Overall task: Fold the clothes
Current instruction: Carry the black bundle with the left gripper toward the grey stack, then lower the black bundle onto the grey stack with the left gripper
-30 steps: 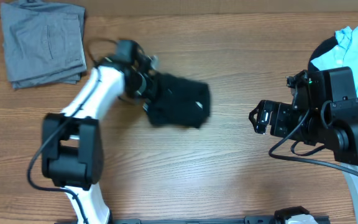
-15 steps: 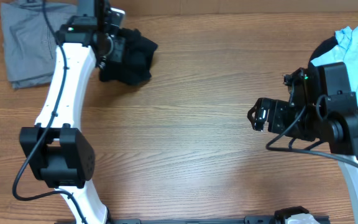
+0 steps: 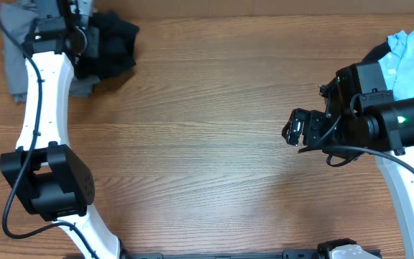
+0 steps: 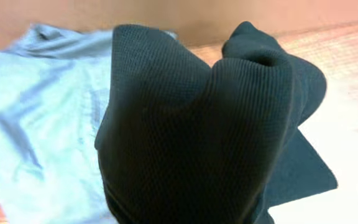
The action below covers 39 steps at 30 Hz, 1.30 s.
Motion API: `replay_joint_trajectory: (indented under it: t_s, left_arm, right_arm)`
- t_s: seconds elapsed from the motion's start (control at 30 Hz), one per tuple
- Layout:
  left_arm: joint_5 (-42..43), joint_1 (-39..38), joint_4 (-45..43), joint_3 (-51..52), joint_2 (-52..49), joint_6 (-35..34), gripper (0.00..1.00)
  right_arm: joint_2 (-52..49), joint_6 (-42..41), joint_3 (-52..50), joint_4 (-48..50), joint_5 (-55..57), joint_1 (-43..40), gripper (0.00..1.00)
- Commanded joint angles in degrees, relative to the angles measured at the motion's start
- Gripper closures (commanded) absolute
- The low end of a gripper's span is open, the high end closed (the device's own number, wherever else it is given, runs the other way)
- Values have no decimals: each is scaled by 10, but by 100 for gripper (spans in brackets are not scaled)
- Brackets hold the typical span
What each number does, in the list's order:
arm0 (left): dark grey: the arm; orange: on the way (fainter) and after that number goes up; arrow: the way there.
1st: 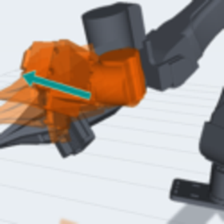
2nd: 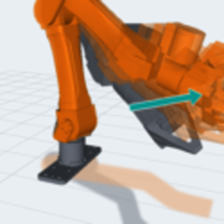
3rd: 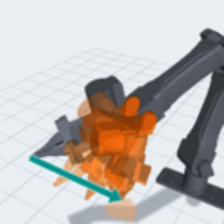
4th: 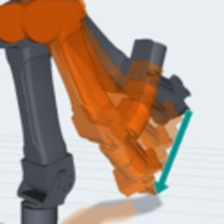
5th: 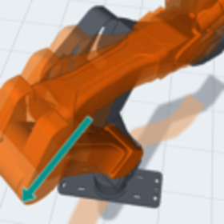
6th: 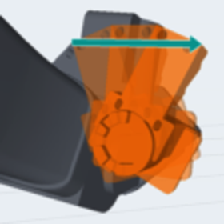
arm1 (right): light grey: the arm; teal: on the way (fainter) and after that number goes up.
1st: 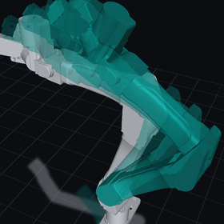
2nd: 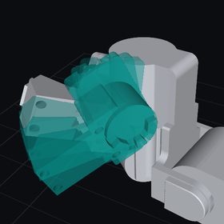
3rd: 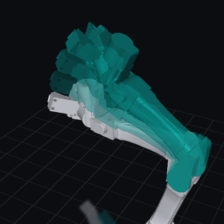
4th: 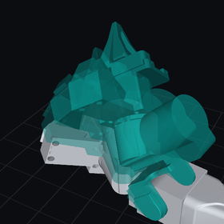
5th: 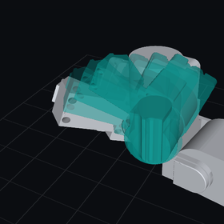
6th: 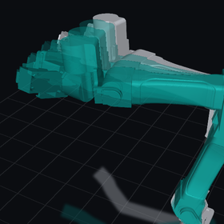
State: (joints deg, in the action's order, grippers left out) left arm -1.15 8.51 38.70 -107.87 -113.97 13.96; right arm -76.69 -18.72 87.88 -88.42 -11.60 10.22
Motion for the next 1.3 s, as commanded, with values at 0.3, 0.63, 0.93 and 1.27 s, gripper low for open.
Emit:
replay_joint_trajectory:
  t_s: [0.3, 0.63, 0.93, 1.27]
  left_arm:
    - [19, 66, -72, -19, -6, 31, 96]
    - [-61, 85, -180, -19, -76, 32, 96]
    - [-129, 116, -217, -19, -103, 19, 96]
    - [-80, 150, -249, -19, -109, 19, 84]
  right_arm:
    - [2, -24, 14, -14, 0, -2, 0]
    - [2, -26, 14, -24, 0, -2, 0]
    - [2, -26, 14, -24, 0, -2, 0]
    - [2, -26, 14, -28, 0, -2, 0]
